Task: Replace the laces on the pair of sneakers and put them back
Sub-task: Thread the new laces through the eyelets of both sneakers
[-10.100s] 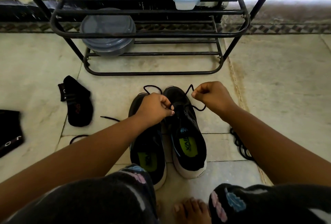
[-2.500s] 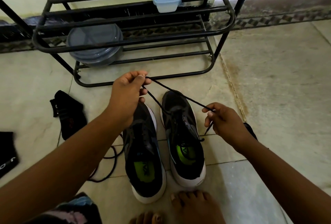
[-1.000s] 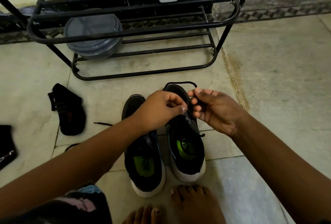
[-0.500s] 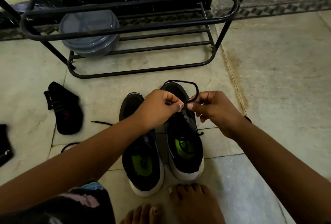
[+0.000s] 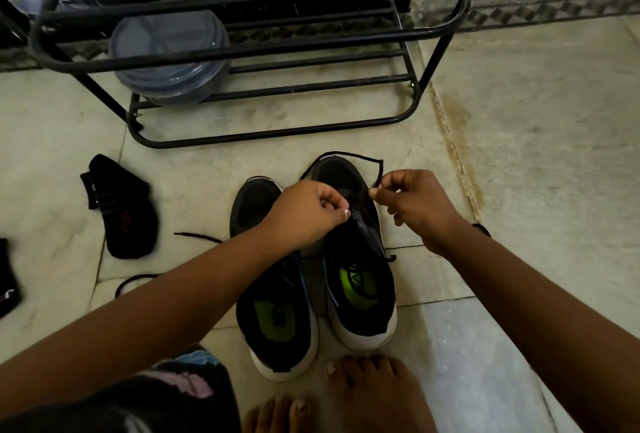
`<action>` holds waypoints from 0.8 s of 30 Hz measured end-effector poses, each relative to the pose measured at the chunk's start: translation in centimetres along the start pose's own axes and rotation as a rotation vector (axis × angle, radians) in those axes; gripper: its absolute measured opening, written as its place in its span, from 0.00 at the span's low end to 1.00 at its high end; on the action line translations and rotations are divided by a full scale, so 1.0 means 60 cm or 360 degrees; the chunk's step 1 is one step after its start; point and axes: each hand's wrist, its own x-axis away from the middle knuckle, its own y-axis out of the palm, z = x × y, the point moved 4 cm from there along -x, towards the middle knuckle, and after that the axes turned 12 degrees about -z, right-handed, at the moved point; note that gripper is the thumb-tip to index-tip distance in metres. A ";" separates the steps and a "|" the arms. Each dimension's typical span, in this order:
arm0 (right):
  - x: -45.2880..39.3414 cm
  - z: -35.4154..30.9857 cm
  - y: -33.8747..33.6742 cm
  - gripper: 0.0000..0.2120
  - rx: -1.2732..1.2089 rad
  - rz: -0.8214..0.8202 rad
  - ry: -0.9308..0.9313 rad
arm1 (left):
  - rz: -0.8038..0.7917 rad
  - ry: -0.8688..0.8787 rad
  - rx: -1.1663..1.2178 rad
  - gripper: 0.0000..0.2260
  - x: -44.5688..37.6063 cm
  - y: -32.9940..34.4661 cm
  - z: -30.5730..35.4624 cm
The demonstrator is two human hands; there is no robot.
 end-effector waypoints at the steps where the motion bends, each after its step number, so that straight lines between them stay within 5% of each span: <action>1: -0.003 0.004 0.003 0.09 -0.0002 -0.0014 0.0021 | -0.0020 -0.0024 -0.0039 0.05 -0.003 0.003 -0.003; 7: -0.010 0.016 0.020 0.05 0.0041 -0.0042 0.0052 | 0.0055 0.0010 -0.0235 0.07 -0.013 0.016 -0.003; 24: -0.009 0.009 0.037 0.04 0.0584 -0.0025 -0.0038 | 0.0218 -0.0092 0.0157 0.08 -0.021 0.033 -0.024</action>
